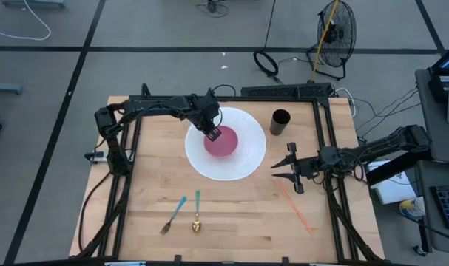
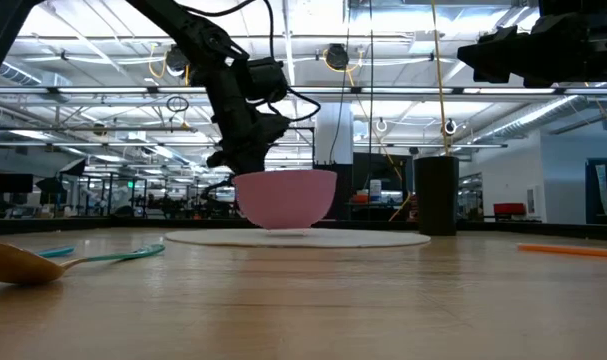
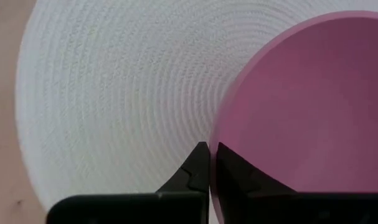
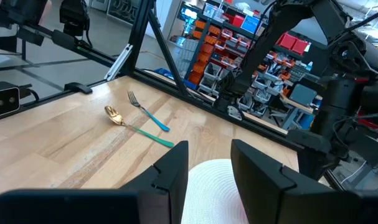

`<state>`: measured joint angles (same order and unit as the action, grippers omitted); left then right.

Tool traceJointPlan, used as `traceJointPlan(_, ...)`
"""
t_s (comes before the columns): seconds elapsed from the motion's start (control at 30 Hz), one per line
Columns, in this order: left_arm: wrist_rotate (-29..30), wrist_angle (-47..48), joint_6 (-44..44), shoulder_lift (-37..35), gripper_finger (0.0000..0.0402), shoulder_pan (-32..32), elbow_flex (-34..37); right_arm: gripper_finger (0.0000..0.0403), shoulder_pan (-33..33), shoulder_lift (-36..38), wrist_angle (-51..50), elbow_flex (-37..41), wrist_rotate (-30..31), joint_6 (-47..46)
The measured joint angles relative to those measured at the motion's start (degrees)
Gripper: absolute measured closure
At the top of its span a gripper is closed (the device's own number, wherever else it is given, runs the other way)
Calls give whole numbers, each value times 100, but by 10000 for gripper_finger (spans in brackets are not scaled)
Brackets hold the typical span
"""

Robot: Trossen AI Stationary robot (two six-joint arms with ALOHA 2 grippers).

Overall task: Pick & Place Utensil
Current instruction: Put the pink bowl on the white mat

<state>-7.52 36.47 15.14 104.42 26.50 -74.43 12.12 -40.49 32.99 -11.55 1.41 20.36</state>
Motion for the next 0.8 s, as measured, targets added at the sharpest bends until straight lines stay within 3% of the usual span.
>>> traceJointPlan(0.43,554,1092,129,-337,389,-37,2,287,0,-2,-22,0,0,-7)
traceJointPlan(0.8,691,1117,-115,-337,384,-61,27,287,0,0,-73,0,0,-13)
